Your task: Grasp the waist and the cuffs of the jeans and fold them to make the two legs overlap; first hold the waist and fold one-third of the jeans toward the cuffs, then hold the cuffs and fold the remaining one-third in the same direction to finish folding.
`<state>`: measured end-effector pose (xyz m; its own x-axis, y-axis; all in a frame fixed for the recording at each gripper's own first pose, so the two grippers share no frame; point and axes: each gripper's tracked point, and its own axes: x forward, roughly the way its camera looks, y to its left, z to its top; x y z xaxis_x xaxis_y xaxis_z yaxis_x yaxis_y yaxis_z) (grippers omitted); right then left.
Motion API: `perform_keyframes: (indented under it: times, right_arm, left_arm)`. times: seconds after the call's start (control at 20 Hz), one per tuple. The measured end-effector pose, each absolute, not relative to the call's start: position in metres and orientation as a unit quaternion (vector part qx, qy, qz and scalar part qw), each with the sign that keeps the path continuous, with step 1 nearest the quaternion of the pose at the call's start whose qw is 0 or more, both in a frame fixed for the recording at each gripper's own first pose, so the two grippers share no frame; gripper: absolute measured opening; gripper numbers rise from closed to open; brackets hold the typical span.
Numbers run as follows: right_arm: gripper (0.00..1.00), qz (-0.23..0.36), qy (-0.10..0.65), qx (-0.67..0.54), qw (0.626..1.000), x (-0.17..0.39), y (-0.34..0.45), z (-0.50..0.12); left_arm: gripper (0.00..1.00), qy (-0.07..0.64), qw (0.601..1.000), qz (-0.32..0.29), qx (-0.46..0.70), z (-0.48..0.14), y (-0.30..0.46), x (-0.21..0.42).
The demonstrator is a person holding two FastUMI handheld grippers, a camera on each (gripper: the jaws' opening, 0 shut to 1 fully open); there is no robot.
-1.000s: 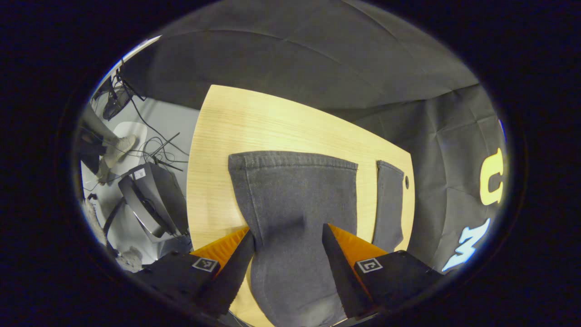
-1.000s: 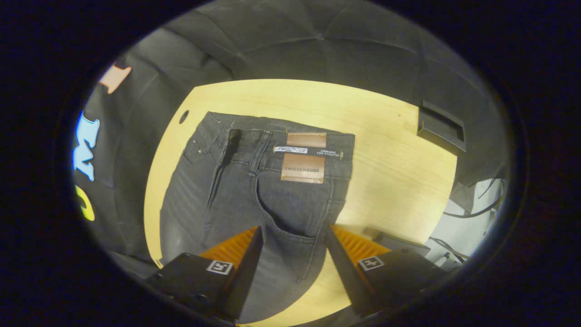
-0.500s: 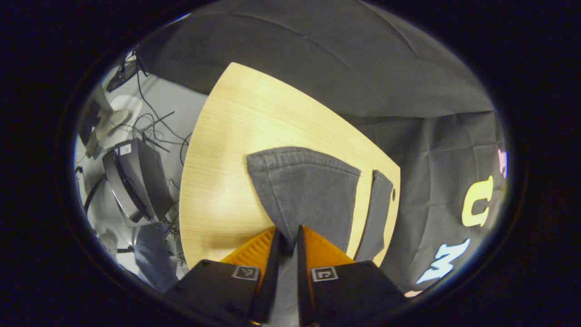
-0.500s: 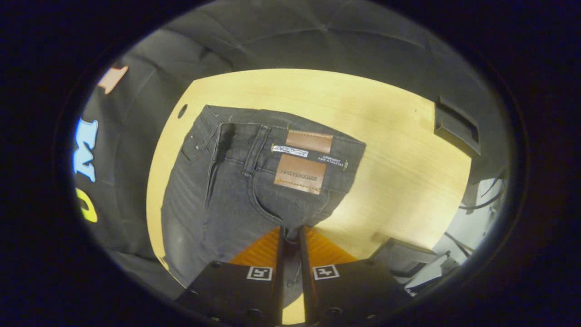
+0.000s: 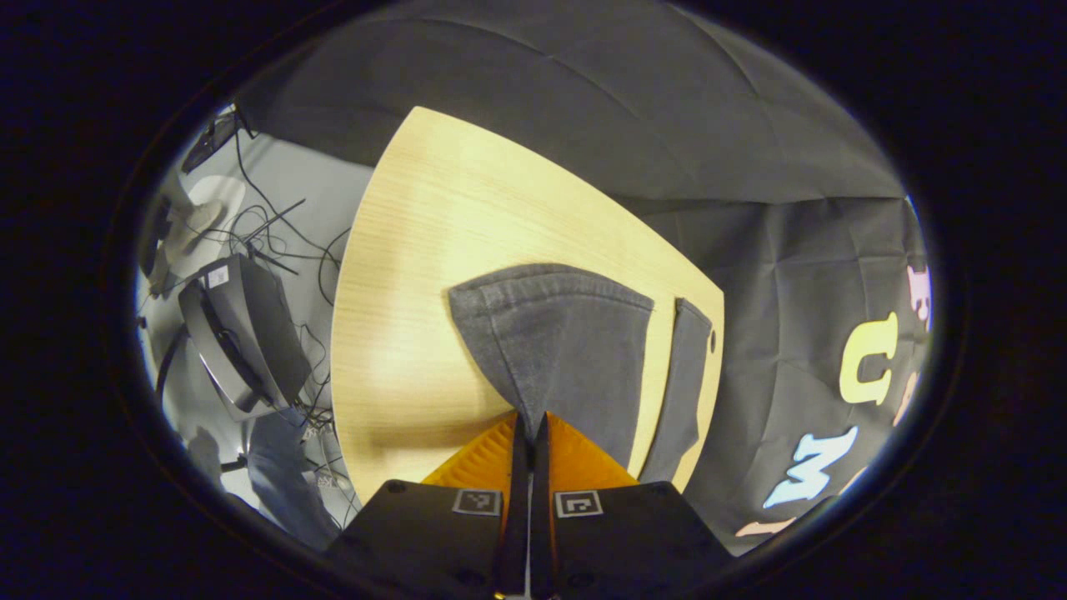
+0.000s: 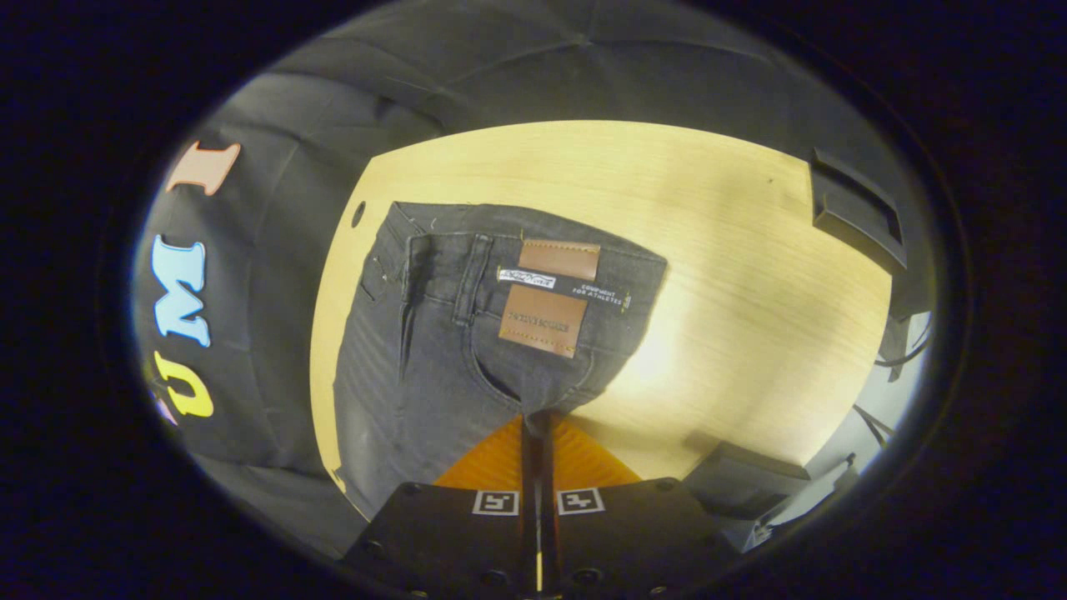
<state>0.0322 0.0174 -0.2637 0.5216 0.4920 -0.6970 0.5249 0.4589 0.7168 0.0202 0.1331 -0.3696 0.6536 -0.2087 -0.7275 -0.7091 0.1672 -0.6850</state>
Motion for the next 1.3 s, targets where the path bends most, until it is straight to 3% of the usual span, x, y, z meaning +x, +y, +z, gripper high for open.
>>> perform_keyframes:
  times: [0.15, 0.35, 0.4, 0.45, 0.55, 0.75, 0.9, 0.95, 1.0, 1.05, 1.1, 1.15, 1.3]
  right_arm:
    - [0.02, 0.022, 0.476, 0.532, 0.7, 0.031, 0.01, -0.244]
    - [0.01, 0.084, 0.469, 0.569, 0.67, 0.036, 0.013, -0.211]
    - [0.01, 0.102, 0.469, 0.572, 0.665, 0.039, 0.011, -0.202]
    - [0.01, 0.121, 0.471, 0.573, 0.659, 0.041, 0.011, -0.191]
    - [0.01, 0.166, 0.479, 0.562, 0.654, 0.044, 0.008, -0.173]
    - [0.01, 0.226, 0.492, 0.542, 0.643, 0.061, -0.011, -0.148]
    - [0.01, 0.235, 0.505, 0.556, 0.618, 0.077, -0.024, -0.139]
    - [0.01, 0.237, 0.509, 0.558, 0.612, 0.083, -0.029, -0.141]
    - [0.01, 0.236, 0.513, 0.559, 0.607, 0.089, -0.03, -0.144]
    - [0.01, 0.234, 0.517, 0.561, 0.603, 0.096, -0.029, -0.147]
    - [0.01, 0.233, 0.519, 0.565, 0.598, 0.102, -0.029, -0.152]
    - [0.01, 0.229, 0.521, 0.571, 0.592, 0.108, -0.031, -0.156]
    - [0.01, 0.226, 0.523, 0.586, 0.577, 0.121, -0.037, -0.162]
  left_arm:
    - [0.1, 0.369, 0.668, 0.164, -0.625, -0.341, 0.125, 0.029]
    - [0.1, 0.365, 0.672, 0.144, -0.627, -0.3, 0.119, 0.039]
    - [0.05, 0.373, 0.665, 0.142, -0.631, -0.293, 0.114, 0.039]
    - [0.1, 0.384, 0.651, 0.136, -0.64, -0.284, 0.109, 0.039]
    - [0.05, 0.4, 0.636, 0.128, -0.648, -0.267, 0.103, 0.044]
    - [0.1, 0.411, 0.623, 0.125, -0.654, -0.23, 0.105, 0.061]
    - [0.05, 0.422, 0.631, 0.132, -0.637, -0.21, 0.106, 0.077]
    - [0.1, 0.426, 0.635, 0.13, -0.631, -0.203, 0.101, 0.087]
    - [0.05, 0.429, 0.64, 0.129, -0.624, -0.194, 0.097, 0.096]
    - [0.1, 0.43, 0.647, 0.128, -0.616, -0.184, 0.09, 0.108]
    - [0.05, 0.432, 0.655, 0.124, -0.608, -0.175, 0.084, 0.119]
    - [0.1, 0.436, 0.663, 0.122, -0.596, -0.171, 0.079, 0.129]
    - [0.1, 0.452, 0.674, 0.118, -0.572, -0.165, 0.064, 0.175]
